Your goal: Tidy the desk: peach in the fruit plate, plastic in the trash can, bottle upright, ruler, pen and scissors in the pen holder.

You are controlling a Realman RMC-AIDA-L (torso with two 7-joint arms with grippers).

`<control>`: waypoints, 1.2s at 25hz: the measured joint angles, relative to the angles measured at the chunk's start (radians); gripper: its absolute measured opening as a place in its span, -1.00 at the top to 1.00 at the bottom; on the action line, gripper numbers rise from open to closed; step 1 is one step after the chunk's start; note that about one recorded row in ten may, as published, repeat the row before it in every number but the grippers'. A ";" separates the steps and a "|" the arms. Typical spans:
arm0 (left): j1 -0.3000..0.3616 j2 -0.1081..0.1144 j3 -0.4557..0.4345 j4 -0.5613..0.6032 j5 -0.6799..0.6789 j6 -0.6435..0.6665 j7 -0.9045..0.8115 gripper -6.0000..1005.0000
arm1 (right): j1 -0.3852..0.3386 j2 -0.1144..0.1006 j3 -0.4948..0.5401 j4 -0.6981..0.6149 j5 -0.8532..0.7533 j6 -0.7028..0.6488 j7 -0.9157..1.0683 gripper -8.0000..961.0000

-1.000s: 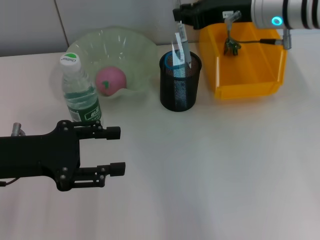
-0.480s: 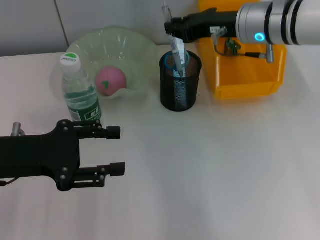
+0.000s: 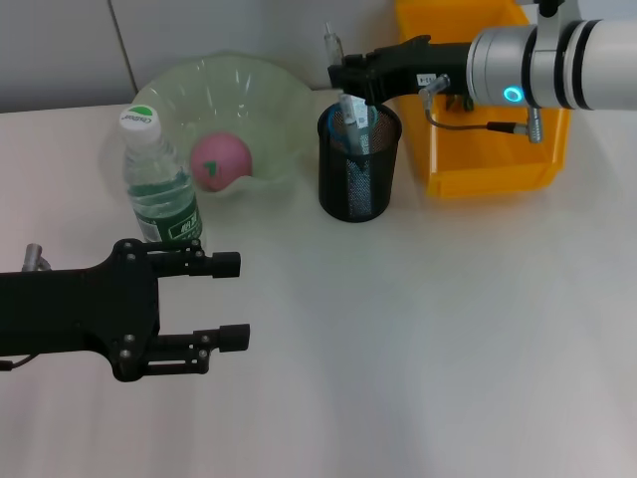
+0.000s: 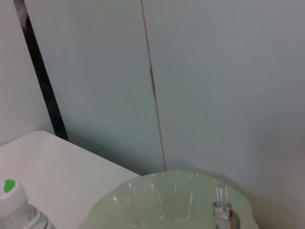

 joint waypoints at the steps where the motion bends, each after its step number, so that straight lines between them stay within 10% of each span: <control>1: 0.000 0.000 0.000 0.000 0.000 0.000 0.000 -0.53 | -0.003 0.000 0.000 -0.001 0.002 -0.002 0.000 0.39; 9: 0.000 0.000 0.000 0.000 -0.002 0.000 0.000 -0.53 | -0.022 0.000 0.000 -0.010 0.024 -0.008 0.000 0.36; 16: 0.003 0.000 0.000 0.000 -0.012 -0.002 0.000 -0.53 | -0.092 -0.002 0.008 -0.055 0.186 -0.013 -0.056 -0.26; 23: -0.023 0.003 -0.001 -0.051 -0.044 -0.014 -0.015 -0.53 | -0.226 -0.016 0.157 -0.018 0.508 -0.334 -0.278 -0.49; 30: -0.078 -0.001 -0.003 -0.187 -0.064 -0.110 0.005 -0.53 | -0.203 -0.151 0.302 0.366 0.496 -0.745 -0.489 -0.49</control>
